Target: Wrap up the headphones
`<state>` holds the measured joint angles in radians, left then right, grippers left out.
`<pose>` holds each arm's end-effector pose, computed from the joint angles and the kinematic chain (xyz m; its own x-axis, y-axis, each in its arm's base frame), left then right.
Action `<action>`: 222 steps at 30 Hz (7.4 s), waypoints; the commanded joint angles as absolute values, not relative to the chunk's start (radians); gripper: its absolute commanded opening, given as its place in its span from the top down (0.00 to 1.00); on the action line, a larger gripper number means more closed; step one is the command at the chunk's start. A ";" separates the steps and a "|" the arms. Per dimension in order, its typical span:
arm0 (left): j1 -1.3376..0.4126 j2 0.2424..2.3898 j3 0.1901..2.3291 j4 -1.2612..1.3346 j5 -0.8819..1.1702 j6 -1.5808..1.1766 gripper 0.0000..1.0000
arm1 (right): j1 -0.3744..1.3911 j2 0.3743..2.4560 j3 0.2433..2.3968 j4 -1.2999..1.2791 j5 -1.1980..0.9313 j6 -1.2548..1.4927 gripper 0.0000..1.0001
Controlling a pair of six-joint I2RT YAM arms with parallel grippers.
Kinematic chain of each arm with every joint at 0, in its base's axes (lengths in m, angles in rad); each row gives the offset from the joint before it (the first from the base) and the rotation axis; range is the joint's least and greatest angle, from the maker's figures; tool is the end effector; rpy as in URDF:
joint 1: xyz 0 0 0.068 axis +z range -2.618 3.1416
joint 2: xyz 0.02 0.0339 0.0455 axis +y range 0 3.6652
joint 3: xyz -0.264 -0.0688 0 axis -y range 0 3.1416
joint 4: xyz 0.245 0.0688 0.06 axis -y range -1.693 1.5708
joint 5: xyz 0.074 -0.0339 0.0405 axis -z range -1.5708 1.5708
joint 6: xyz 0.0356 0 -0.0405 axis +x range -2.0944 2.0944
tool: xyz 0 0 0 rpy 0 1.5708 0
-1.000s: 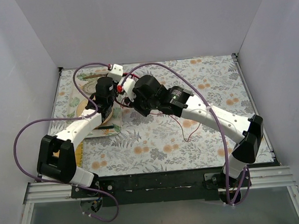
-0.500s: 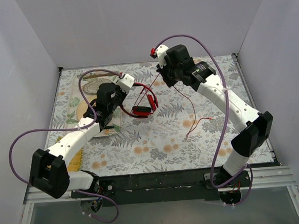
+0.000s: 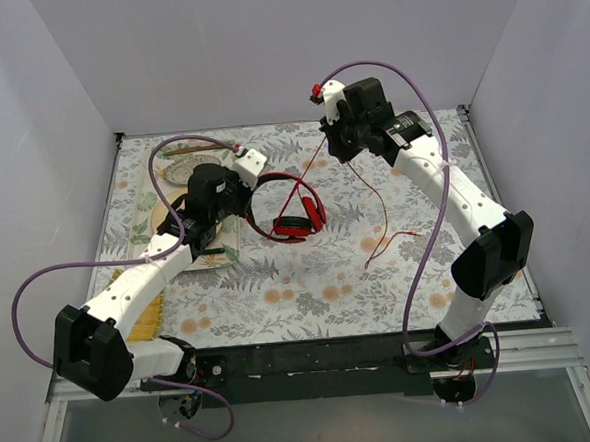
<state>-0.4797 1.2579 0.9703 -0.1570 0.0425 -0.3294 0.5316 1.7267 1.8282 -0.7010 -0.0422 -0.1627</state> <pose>0.2562 -0.1350 0.3056 -0.5212 -0.0932 -0.8483 0.3451 0.8861 -0.3093 0.3347 0.1985 0.3970 -0.3930 -0.4189 -0.8186 -0.6082 0.7861 -0.1102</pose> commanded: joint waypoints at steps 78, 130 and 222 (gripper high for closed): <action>-0.117 1.563 1.741 -0.177 -0.351 -1.008 1.00 | 1.028 1.614 1.158 -0.314 -0.089 -0.066 0.99; -0.012 1.694 1.819 -0.291 0.038 -1.103 1.00 | 1.173 1.677 1.255 -0.405 -0.106 -0.008 0.99; -0.393 1.230 1.537 -0.429 0.310 -0.940 1.00 | 0.581 1.465 1.074 0.181 -0.393 0.222 0.59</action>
<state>-0.3946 1.2549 1.4620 -0.4786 0.3637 -0.9154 0.5789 1.4853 1.1130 0.0895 -0.4191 0.1894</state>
